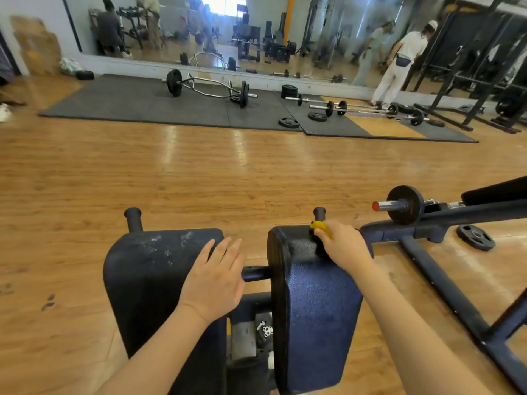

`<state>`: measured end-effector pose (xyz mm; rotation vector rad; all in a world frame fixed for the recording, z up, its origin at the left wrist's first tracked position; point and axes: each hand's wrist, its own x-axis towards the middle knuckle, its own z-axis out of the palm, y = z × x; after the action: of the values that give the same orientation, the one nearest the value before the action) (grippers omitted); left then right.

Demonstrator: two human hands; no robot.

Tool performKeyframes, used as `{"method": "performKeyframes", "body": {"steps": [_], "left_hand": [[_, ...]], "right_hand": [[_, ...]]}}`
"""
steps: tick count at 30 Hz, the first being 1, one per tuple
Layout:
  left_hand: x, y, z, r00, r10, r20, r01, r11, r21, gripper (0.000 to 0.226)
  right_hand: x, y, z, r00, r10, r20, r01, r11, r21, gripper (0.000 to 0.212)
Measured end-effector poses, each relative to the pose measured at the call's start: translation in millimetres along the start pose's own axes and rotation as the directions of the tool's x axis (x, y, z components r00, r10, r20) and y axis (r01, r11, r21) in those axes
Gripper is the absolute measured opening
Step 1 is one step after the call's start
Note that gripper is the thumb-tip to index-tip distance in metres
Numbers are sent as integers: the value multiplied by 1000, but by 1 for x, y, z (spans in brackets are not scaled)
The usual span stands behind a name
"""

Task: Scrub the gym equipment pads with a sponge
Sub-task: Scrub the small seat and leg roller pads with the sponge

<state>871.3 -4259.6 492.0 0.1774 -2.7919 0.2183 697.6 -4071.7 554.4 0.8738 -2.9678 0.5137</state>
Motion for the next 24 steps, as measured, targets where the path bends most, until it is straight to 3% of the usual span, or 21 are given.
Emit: {"method": "performKeyframes", "body": {"steps": [4,7,11,13,15,17,18,21,24], "left_hand": [[-4,-4,-11,1000,-22,-6,21,998,-65,50],[-13,-18,-15,995,-103,2,103,991,-87,54],[-26,-34,-10,992,-106,66,106,994,-4,60],[-27,-35,-7,991,-107,80,106,994,16,70],[-27,-34,-6,993,-103,65,102,995,21,71],[-27,-35,-2,994,-103,33,103,994,21,68],[-27,-35,0,995,-103,3,103,994,26,64],[-28,-33,5,994,-88,-63,91,995,34,56],[-27,-32,5,993,-79,-84,82,996,38,58]], "right_hand": [[-29,5,1,996,-63,-68,78,961,263,34],[-39,12,5,987,-96,-130,132,943,307,32],[-11,14,-17,934,-85,-347,206,922,328,27],[17,2,-29,956,-71,-285,159,942,296,25],[42,-14,-25,995,-91,-33,96,978,187,26],[50,-28,-6,966,-95,241,88,995,42,33],[47,-33,2,951,-83,299,97,995,-31,34],[21,-38,10,978,-110,178,125,989,-74,23],[-16,-31,14,985,-160,69,154,984,86,27]]}}
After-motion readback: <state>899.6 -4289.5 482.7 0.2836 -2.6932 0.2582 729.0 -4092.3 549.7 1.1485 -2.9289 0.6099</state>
